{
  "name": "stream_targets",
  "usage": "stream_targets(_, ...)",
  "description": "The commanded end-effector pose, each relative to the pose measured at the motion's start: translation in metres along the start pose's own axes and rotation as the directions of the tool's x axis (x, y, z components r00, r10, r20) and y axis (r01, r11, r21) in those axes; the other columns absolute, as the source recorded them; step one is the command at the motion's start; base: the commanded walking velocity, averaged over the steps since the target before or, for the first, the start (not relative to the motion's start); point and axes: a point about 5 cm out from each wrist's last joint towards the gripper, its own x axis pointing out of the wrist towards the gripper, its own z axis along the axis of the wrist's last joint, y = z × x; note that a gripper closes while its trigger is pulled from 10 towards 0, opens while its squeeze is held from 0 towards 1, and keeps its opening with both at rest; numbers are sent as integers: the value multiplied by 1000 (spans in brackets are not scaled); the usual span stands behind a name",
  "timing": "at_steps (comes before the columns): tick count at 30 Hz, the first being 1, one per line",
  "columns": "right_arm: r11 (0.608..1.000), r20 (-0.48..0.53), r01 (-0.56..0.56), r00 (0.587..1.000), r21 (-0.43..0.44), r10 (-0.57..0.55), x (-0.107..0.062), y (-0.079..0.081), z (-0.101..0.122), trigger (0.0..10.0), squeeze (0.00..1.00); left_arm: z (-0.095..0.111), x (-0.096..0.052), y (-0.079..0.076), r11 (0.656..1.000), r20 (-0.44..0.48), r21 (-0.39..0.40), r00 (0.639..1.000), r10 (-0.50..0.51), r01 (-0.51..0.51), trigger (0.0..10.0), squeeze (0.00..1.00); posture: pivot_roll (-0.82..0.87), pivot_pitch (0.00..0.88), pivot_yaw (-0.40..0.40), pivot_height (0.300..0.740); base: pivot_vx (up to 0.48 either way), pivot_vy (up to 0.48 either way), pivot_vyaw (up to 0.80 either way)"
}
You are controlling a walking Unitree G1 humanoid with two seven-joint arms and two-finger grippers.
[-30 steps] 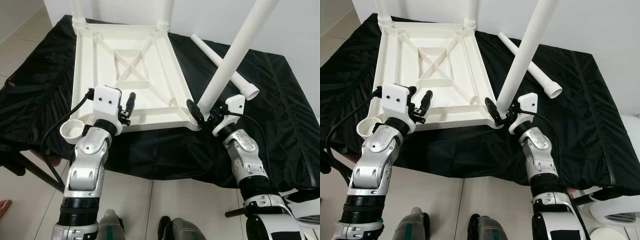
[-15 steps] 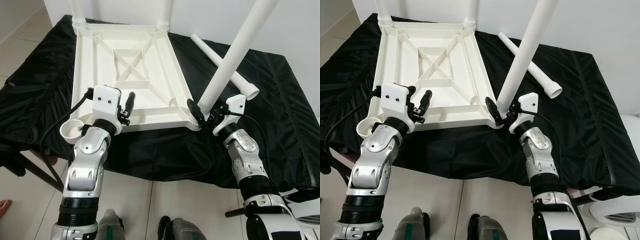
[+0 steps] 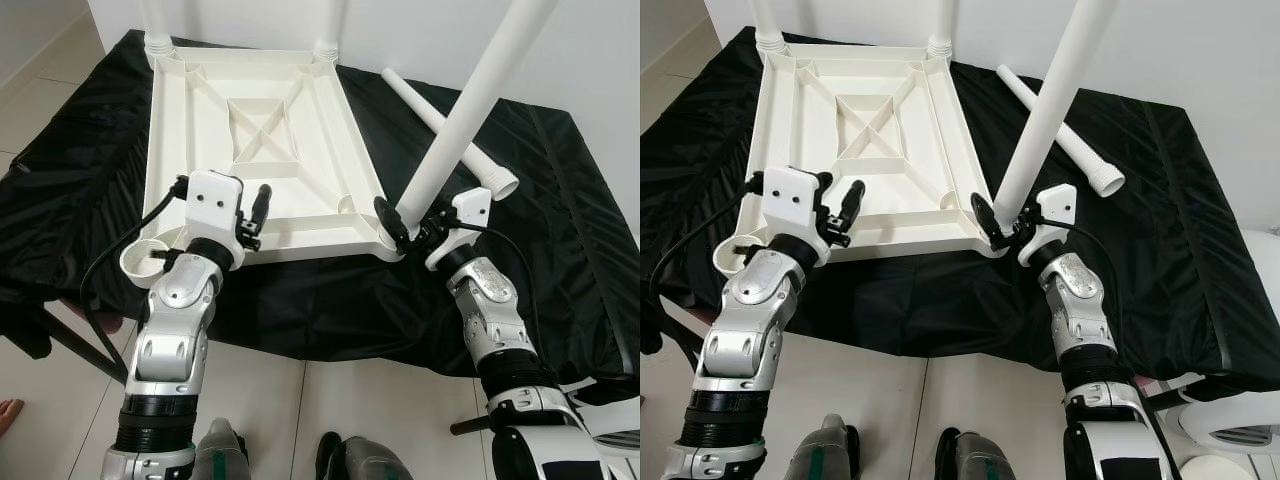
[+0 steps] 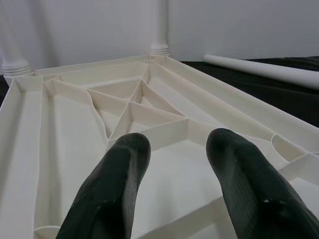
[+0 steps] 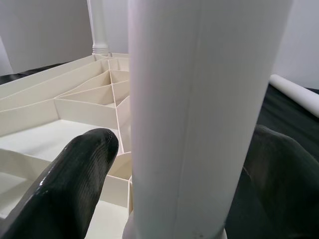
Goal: Building children table
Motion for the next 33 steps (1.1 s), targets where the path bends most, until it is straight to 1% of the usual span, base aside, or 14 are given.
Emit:
stream_targets(1, 1000, -2, 12, 1000, -2, -12, -3, -4, -1, 10000, 0, -2, -2, -2, 1000, -16, -1, 1000, 17, -17, 10000, 0, 90, 70, -78, 740, 0, 0, 0)
stream_targets(13, 1000, -7, 13, 1000, -3, -13, -6, -5, -1, 10000, 0, -4, -2, -6, 1000, -23, -1, 1000, -7, 7, 10000, 0, 82, 71, -79, 740, 0, 0, 0)
stream_targets(24, 1000, -15, -3, 1000, 0, 3, -10, -2, -3, 10000, 0, -6, -3, -12, 1000, -28, 0, 999, -31, 31, 10000, 0, 77, 68, -88, 740, 0, 0, 0)
stream_targets(33, 1000, -22, -11, 1000, -5, 11, -12, -3, -3, 10000, 0, -6, -4, -14, 999, -28, 0, 999, -43, 43, 10000, 0, 74, 61, -88, 740, 0, 0, 0)
